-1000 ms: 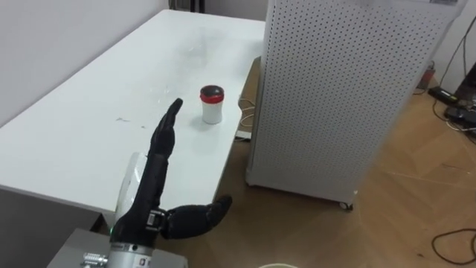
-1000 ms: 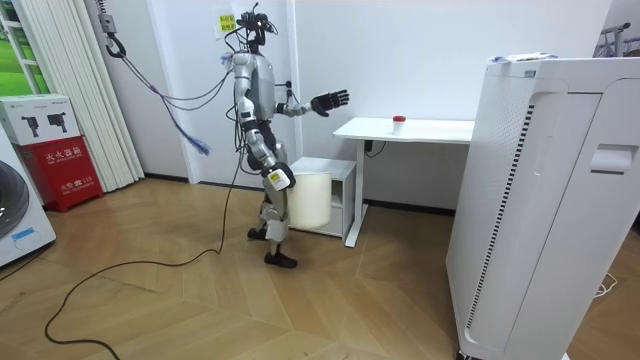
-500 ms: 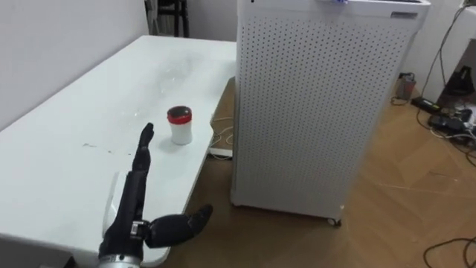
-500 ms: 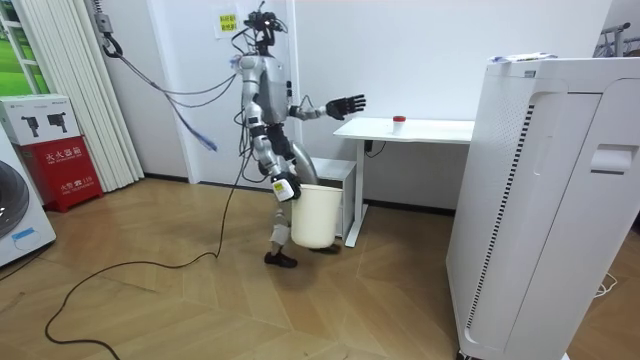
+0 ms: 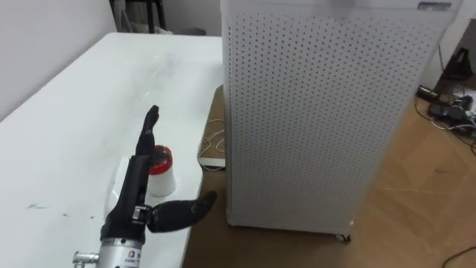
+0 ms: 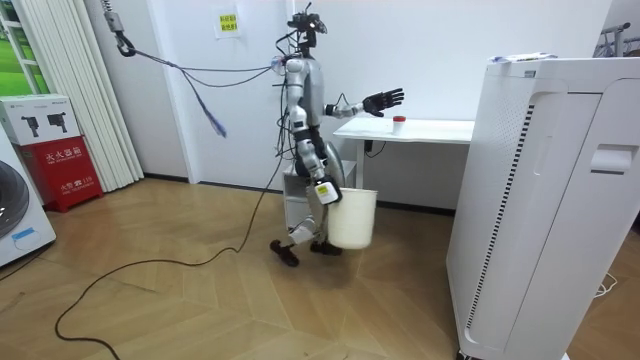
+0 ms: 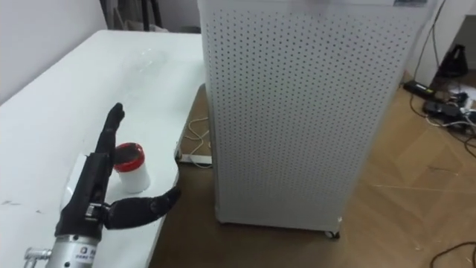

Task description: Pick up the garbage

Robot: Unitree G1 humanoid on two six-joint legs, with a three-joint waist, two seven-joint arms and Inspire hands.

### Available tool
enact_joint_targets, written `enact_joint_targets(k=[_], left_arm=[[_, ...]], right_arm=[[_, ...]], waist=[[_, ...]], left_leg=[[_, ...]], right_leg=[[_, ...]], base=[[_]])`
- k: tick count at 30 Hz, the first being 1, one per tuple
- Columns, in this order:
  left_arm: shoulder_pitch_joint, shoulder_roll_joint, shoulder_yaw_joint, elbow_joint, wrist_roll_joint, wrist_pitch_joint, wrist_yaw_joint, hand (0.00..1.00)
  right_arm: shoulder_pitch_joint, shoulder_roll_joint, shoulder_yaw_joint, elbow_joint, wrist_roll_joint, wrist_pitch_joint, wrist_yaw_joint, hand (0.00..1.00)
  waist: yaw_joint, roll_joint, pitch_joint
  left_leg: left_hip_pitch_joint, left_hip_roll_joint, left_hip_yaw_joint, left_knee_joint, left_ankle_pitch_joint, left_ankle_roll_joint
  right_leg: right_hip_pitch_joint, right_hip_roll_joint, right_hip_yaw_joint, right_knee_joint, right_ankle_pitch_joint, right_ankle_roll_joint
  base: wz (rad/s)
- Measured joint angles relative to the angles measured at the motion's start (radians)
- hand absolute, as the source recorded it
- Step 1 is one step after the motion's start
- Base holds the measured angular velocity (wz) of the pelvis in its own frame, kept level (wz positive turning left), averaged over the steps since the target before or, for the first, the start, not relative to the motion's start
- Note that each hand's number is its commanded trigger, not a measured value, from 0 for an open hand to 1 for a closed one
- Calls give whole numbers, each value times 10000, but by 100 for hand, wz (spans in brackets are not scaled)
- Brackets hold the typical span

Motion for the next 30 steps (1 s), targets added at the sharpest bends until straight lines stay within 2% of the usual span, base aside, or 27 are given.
enact_joint_targets(k=[1,2,4,5,6,7,9,11,13,15,20,26,30], left_arm=[[-39,0,8,-1,-7,0,65,0],[-135,12,29,0,-56,-2,107,0],[-171,45,73,11,-170,-43,144,0],[-165,45,105,48,-150,-53,145,0],[-132,50,152,101,-114,-59,147,0],[-77,60,153,110,-93,-55,147,0],[-44,85,184,59,123,-60,292,0],[28,94,181,-104,139,-59,438,0],[97,97,182,-406,229,-56,495,0],[299,160,217,-1217,325,-58,526,0],[368,359,392,-1988,316,-64,768,0],[481,388,436,-1957,302,-64,874,0],[854,387,443,-1919,308,-63,899,0]], right_arm=[[-45,-11,16,-17,-3,-27,-13,100],[-94,-37,74,-51,-37,-72,-9,100],[-90,-32,309,-127,-131,-77,15,100],[-82,-21,357,-153,-264,-78,75,100],[-56,11,352,-225,-308,-88,93,100],[-27,44,352,-234,-332,-94,98,100],[-24,129,351,-209,-505,-84,187,100],[-121,211,461,-97,-500,-79,315,100],[-165,238,548,-68,-502,-65,421,100],[-150,205,545,8,-525,-65,678,100],[-165,196,546,140,-524,-59,870,100],[-188,197,545,232,-527,-53,1188,100],[-190,197,522,336,-512,-53,1342,100]], waist=[[24,70,12],[68,181,68],[116,188,69],[136,152,76],[122,182,87],[70,177,39],[50,187,-27],[86,80,29],[53,-42,-4],[116,-197,24],[219,-227,38],[238,-294,71],[243,-298,71]], left_leg=[[50,15,-107,-109,8,-6],[128,92,-226,-234,28,-22],[305,196,-334,-424,21,-58],[467,210,-473,-578,5,-145],[522,270,-667,-580,-57,-257],[541,300,-835,-600,-61,-326],[682,480,-1127,-886,1,-557],[830,589,-1204,-1076,57,-652],[862,636,-1383,-1196,87,-702],[940,656,-1611,-1321,102,-729],[1014,675,-1766,-1494,105,-744],[1183,583,-2017,-1627,112,-753],[1233,555,-2141,-1646,112,-753]], right_leg=[[-222,-71,-41,-87,-211,-26],[-623,-267,-174,-513,-434,-56],[-919,-380,-130,-2238,-457,-5],[-938,-406,-56,-3731,-190,-51],[-939,-269,105,-4389,861,116],[-832,-160,70,-4564,908,123],[-351,145,-231,-5159,1018,-14],[-67,299,-367,-5506,1062,-82],[130,407,-461,-5778,1071,-98],[354,500,-506,-6090,1094,-117],[639,584,-736,-6552,1208,-92],[1021,566,-1041,-6866,1252,-22],[1148,562,-1170,-6973,1267,1]], base=[[4],[8],[14],[30],[41],[41],[34],[25],[27],[19],[12],[14],[9]])
